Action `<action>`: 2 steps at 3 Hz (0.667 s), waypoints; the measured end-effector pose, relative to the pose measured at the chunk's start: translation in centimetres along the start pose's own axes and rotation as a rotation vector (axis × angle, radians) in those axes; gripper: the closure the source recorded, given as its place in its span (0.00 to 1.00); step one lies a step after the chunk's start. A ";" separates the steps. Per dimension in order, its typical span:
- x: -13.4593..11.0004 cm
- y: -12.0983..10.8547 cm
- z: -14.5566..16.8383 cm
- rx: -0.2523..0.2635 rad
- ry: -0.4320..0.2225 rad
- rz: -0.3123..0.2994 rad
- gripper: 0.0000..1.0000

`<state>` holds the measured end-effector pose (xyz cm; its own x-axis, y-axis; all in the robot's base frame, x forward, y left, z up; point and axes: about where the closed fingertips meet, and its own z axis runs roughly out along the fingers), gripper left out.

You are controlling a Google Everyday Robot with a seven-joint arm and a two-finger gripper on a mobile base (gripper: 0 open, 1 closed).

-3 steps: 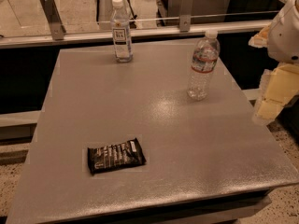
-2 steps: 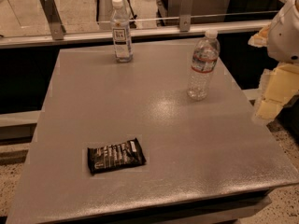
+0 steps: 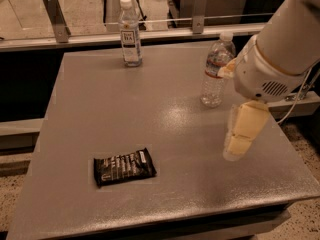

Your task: Move rxbar chocolate near blue plastic bottle

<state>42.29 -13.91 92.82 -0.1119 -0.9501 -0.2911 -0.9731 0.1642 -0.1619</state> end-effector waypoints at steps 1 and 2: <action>-3.7 2.6 3.4 -0.063 -0.069 -0.052 0.00; -7.1 4.9 7.3 -0.099 -0.151 -0.087 0.00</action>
Offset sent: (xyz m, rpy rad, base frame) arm -0.0314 0.1524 -0.0969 0.2460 0.0508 0.1962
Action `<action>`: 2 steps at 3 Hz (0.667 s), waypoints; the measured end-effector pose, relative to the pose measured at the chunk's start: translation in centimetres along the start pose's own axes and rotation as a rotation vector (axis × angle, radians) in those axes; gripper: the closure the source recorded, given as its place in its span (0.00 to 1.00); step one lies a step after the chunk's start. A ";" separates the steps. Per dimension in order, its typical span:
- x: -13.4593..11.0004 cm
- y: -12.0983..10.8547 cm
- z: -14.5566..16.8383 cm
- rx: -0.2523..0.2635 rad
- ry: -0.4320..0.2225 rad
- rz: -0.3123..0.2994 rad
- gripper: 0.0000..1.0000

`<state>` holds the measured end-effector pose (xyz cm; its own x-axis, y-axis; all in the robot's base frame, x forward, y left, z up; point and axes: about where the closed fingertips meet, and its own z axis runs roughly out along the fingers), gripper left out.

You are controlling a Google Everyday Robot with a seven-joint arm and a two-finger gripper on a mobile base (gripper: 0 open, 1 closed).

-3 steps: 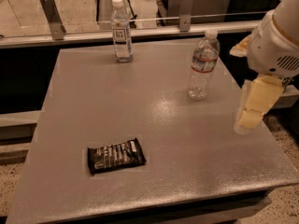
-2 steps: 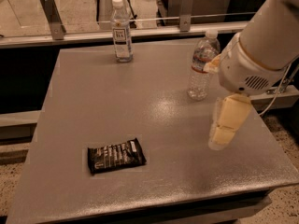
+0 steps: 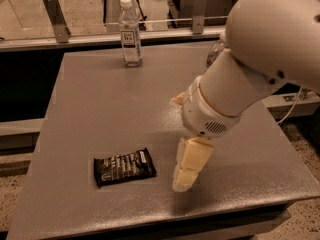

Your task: Move rxbar chocolate near blue plastic bottle

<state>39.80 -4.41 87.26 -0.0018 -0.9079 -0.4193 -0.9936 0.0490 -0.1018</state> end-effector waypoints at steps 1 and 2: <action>-3.0 1.1 3.7 -0.002 -0.074 -0.025 0.00; -5.8 1.8 6.6 0.000 -0.138 -0.037 0.00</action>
Offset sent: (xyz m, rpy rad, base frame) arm -0.0136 0.1264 -0.0568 0.2113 -0.0287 0.0644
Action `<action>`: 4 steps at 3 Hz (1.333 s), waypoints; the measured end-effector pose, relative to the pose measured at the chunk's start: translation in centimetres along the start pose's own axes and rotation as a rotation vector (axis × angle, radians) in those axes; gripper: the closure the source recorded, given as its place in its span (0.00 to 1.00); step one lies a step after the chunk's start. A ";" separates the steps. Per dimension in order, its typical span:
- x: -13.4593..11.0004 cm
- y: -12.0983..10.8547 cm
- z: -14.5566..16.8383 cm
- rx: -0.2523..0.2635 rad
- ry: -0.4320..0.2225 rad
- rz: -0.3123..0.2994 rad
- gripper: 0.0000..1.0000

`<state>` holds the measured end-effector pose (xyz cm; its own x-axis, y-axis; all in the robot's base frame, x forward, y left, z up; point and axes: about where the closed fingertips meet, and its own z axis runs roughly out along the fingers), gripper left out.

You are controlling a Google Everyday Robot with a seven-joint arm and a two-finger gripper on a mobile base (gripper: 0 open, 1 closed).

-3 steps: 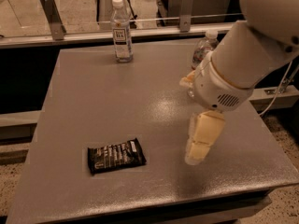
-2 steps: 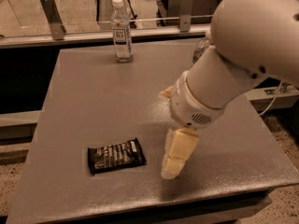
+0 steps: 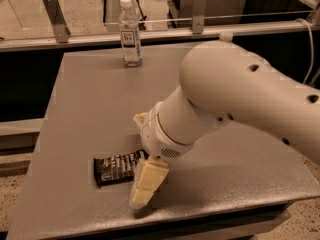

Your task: Move rxbar chocolate near blue plastic bottle

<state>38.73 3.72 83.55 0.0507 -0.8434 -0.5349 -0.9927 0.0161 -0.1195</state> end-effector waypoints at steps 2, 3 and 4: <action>-1.6 0.6 3.3 -0.003 -0.029 0.019 0.41; -1.8 0.6 3.0 -0.003 -0.029 0.019 0.64; -2.0 0.5 2.7 -0.003 -0.029 0.019 0.88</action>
Offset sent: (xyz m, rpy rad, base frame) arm -0.0001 0.0401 -0.0308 0.0417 0.0399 -0.0349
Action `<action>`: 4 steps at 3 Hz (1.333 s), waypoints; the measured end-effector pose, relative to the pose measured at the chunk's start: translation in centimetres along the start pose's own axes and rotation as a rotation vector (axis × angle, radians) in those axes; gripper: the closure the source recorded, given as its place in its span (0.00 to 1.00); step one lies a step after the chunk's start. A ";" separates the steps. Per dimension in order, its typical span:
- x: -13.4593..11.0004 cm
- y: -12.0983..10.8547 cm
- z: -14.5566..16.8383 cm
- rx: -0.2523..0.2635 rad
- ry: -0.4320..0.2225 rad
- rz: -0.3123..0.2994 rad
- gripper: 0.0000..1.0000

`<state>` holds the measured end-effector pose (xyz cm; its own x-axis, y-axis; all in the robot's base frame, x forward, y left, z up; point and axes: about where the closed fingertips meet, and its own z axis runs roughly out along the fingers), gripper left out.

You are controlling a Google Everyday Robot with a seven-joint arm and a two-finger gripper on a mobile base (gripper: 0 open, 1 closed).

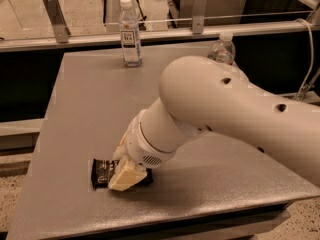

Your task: Move rxbar chocolate near blue plastic bottle

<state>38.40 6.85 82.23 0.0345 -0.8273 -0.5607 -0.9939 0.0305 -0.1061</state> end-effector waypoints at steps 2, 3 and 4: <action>1.2 -2.6 -4.3 0.084 0.004 0.037 1.00; 1.2 -2.6 -4.3 0.084 0.004 0.037 1.00; 1.2 -3.5 -4.0 0.114 -0.021 0.050 1.00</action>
Offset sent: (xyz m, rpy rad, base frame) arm 0.0650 -0.1225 0.0893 -0.0072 -0.1265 -0.2546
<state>41.52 3.50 85.18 -0.0112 -0.8113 -0.5845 -0.9760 0.1360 -0.1701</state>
